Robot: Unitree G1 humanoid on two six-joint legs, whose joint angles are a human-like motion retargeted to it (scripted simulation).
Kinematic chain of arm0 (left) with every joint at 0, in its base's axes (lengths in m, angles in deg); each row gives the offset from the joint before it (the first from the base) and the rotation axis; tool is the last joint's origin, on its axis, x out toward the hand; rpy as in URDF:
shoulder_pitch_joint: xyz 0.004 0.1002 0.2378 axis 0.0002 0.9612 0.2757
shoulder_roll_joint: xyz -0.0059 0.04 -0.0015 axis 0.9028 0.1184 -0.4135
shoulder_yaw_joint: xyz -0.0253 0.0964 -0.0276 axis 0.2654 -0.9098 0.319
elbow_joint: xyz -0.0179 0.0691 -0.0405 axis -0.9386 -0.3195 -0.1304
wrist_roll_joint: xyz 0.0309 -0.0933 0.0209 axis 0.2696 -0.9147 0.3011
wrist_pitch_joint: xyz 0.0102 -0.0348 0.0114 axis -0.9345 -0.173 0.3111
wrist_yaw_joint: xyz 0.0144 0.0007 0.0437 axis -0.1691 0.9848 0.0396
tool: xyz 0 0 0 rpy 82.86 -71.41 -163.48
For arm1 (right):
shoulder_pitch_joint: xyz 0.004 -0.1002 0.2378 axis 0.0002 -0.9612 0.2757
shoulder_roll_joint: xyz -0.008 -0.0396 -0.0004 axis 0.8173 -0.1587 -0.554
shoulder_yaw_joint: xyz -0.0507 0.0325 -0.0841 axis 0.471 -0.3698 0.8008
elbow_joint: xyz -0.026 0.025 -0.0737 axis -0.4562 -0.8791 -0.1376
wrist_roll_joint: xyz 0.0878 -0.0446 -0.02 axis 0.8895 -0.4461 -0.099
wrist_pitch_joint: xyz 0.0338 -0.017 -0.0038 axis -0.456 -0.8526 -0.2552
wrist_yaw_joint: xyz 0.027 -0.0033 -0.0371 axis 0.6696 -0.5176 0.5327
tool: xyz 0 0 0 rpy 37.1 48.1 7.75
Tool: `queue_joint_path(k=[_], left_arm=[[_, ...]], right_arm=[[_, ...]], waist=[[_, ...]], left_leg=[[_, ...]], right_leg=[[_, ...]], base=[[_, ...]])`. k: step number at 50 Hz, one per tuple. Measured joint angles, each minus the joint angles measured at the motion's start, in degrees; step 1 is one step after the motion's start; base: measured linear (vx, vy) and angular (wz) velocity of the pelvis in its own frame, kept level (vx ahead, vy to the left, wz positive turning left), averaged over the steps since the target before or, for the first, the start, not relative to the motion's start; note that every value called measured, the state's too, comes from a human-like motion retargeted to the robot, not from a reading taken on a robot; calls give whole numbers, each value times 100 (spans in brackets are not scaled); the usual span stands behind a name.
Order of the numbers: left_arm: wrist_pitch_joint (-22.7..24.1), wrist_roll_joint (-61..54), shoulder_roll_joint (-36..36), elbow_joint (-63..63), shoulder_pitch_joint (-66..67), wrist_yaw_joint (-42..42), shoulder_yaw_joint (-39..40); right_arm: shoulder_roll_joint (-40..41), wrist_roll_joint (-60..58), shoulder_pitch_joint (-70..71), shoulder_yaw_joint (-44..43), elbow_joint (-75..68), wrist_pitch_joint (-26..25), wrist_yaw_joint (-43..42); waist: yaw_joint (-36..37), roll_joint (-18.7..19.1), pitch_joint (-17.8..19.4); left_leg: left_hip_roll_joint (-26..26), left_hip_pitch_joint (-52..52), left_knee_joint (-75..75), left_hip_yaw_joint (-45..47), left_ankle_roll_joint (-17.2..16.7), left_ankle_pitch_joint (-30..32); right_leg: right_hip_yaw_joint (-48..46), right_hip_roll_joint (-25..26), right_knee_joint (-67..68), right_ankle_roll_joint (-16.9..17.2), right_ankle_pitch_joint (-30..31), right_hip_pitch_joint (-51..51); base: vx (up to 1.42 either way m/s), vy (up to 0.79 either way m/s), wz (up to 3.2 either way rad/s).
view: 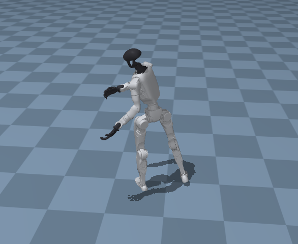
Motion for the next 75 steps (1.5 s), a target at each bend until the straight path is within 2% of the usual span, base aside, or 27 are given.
queue_joint_path(k=[5,10,12,13,15,19,25,27,30,31,35,37,40,45,48,51,53,55,57,58,60,61,63,65,70,72,75], left_arm=[[495,-102,305,405,-90,144,795],[980,8,577,1077,-95,467,1179],[956,714,727,1254,25,736,1277],[707,1435,776,1334,135,958,1379],[656,1971,843,1649,224,1326,1523],[1265,1125,795,2639,30,1730,1748],[1342,1634,1132,3213,128,1908,1887],[1095,1727,1226,3621,118,1226,1909],[1472,2449,1573,3561,114,2277,2216],[1445,2696,1659,3636,114,2435,2268],[1131,4078,2082,4079,56,3300,2533],[763,5078,2319,4441,26,3907,2633],[-2,6498,2680,4987,-141,4605,2675],[-1243,7982,3914,5402,-934,4871,2438],[-1680,8274,4628,5416,-1665,4649,1770],[-1997,8220,5217,5196,-2484,4178,834],[-2271,8184,5620,4728,-3135,3734,104],[-2600,8345,6025,3752,-4045,3277,-901],[-2914,8781,5936,1825,-6440,2889,-3522],[-3103,8990,5634,605,-7826,2667,-5110],[-3355,9129,4564,-2202,-10437,1763,-8231],[-3390,9167,4177,-3202,-10734,998,-8706],[-3432,9231,3714,-4490,-10892,-322,-9082],[-3340,9240,3623,-4685,-10700,-834,-9122],[-2963,10092,3844,-3655,-9722,370,-9053],[-2903,10251,3747,-3610,-9323,177,-8856],[-2805,9992,3461,-3653,-8815,-471,-8480]], right_arm=[[343,-206,686,471,33,-75,386],[680,-304,1546,799,216,-61,657],[736,-350,1923,888,334,-64,814],[738,-336,2061,924,440,-132,1031],[739,-331,2389,1022,624,-121,1115],[660,-335,3085,1198,991,-36,961],[55,-505,3810,1124,1767,186,1211],[-240,-587,3958,1033,2082,220,1396],[-576,-707,4128,947,2508,364,1005],[-696,-699,4112,924,2626,395,982],[-1254,-569,3869,706,3246,505,1006],[-1562,-417,3583,529,3590,535,1109],[-2058,-61,3088,265,4012,528,1384],[-2373,165,2736,-158,4329,396,1794],[-2361,91,2862,-212,4327,355,1680],[-2338,76,2993,-174,4219,305,1386],[-2404,162,2980,-129,4133,255,1173],[-2601,335,2872,-54,4061,208,927],[-3154,578,2529,-59,3968,190,556],[-3499,719,2217,-174,3912,193,339],[-3994,1029,1285,-882,3762,198,-72],[-4145,1156,840,-1228,3670,181,-199],[-4410,1347,-3,-1900,3450,143,-358],[-4606,1479,-946,-2736,3252,158,-428],[-4254,1745,-3597,-5137,3114,434,-525],[-3987,1779,-4277,-5724,3120,442,-476],[-3646,1898,-4840,-6127,3146,374,-331]], waist=[[236,-35,-105],[382,-60,-183],[413,-53,-224],[416,-27,-265],[445,-14,-334],[525,-40,-421],[530,-27,-624],[522,-34,-676],[478,-23,-680],[476,15,-737],[397,231,-947],[277,429,-1080],[5,868,-1315],[-1024,1708,-1567],[-1919,2258,-1520],[-3029,2770,-1279],[-3859,3055,-1039],[-4719,3299,-739],[-5329,3511,-508],[-5526,3576,-470],[-5847,3425,-361],[-6067,3366,-233],[-6501,3283,32],[-6830,3193,293],[-7231,2856,675],[-7302,2760,721],[-7326,2662,722]], left_leg=[[-67,70,-211,-621,-27,92],[-103,153,-395,-1102,-1,181],[-115,169,-418,-1244,2,200],[-122,173,-409,-1319,11,218],[-127,181,-409,-1416,10,228],[-156,198,-410,-1478,22,231],[-182,223,-420,-1312,-21,243],[-168,239,-403,-1135,-98,231],[-140,285,-367,-736,-123,215],[-127,290,-342,-575,-140,206],[-51,281,-108,144,-211,129],[2,268,71,518,-217,86],[95,266,318,1057,-140,49],[331,404,634,1972,183,-44],[462,570,704,2549,376,-106],[558,757,694,3100,441,-109],[603,850,684,3420,430,-81],[638,910,694,3681,406,-44],[671,948,718,3890,389,-2],[680,935,725,3989,386,26],[676,900,725,4181,384,90],[667,900,718,4265,381,125],[647,908,709,4427,373,194],[626,937,725,4579,368,250],[597,987,959,4880,393,344],[623,978,1119,4976,426,378],[691,955,1379,5099,489,447]], right_leg=[[637,73,461,58,172,-32],[1162,161,887,114,370,-99],[1359,213,1012,123,422,-122],[1444,242,1061,92,452,-122],[1591,294,1112,90,483,-114],[1737,311,1108,120,426,-60],[1471,206,874,213,61,114],[1164,130,762,206,-115,179],[486,-38,518,151,-362,304],[200,-92,411,130,-424,347],[-798,-170,-180,104,-564,536],[-933,-114,-527,150,-552,584],[-621,-23,-905,238,-501,527],[498,110,-990,316,-504,186],[1104,199,-867,380,-549,-106],[1629,310,-767,469,-571,-377],[1912,386,-761,547,-561,-519],[2132,450,-818,635,-529,-608],[2293,507,-965,720,-460,-631],[2368,528,-1055,759,-413,-666],[2517,553,-1242,831,-313,-742],[2585,560,-1331,862,-266,-761],[2729,569,-1499,918,-182,-795],[2890,570,-1662,969,-109,-803],[3259,510,-2050,1091,-8,-741],[3364,487,-2178,1087,0,-709],[3505,470,-2306,1048,-7,-680]], base=[[11,0,122],[8,-2,95],[6,-4,70],[6,-4,59],[5,-5,45],[3,-6,20],[0,-8,-19],[-4,-11,-72],[-6,-13,-114],[-7,-14,-140],[-8,-16,-164],[-8,-16,-170],[-7,-17,-163],[-5,-17,-165],[-5,-16,-173],[-6,-15,-162],[-6,-13,-137],[-6,-12,-113],[-6,-11,-94],[-6,-10,-87],[-6,-10,-84],[-6,-9,-81],[-5,-9,-80],[-3,-9,-84],[-1,-9,-77],[0,-10,-64],[1,-11,-57]])
